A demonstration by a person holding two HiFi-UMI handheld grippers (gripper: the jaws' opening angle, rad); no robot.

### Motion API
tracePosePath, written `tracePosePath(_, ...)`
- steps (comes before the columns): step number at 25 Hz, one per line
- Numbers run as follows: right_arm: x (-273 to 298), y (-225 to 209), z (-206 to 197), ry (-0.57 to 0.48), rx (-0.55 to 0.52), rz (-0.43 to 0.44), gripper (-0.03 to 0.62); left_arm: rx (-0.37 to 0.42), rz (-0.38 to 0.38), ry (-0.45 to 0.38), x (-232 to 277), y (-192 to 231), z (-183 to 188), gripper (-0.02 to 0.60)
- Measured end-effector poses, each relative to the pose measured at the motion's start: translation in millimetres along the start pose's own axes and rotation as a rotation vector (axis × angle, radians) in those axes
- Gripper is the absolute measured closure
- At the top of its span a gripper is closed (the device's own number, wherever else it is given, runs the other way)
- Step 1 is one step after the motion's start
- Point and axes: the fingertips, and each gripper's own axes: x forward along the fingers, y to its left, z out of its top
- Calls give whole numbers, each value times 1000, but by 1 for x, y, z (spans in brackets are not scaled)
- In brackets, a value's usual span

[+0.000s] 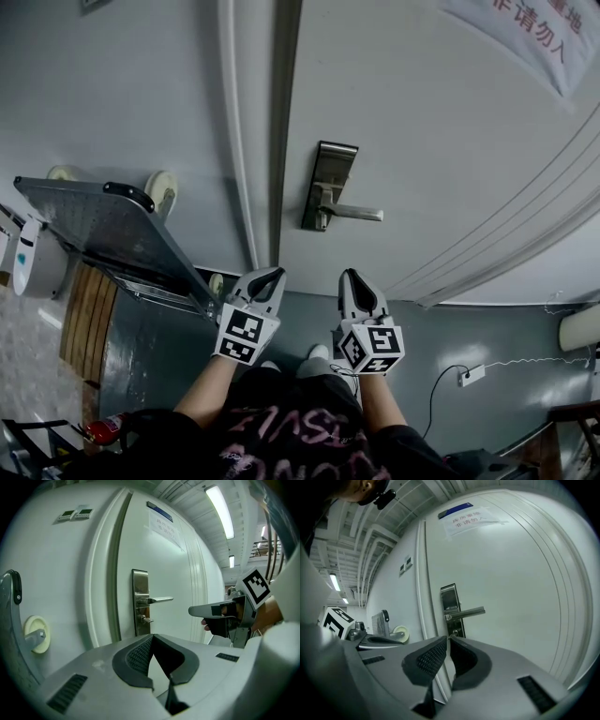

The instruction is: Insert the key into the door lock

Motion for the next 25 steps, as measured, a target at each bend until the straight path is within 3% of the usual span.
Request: tracePosePath(25, -21, -28, -9, -3, -18, -40, 531, 16, 66, -20, 4, -1, 13, 569)
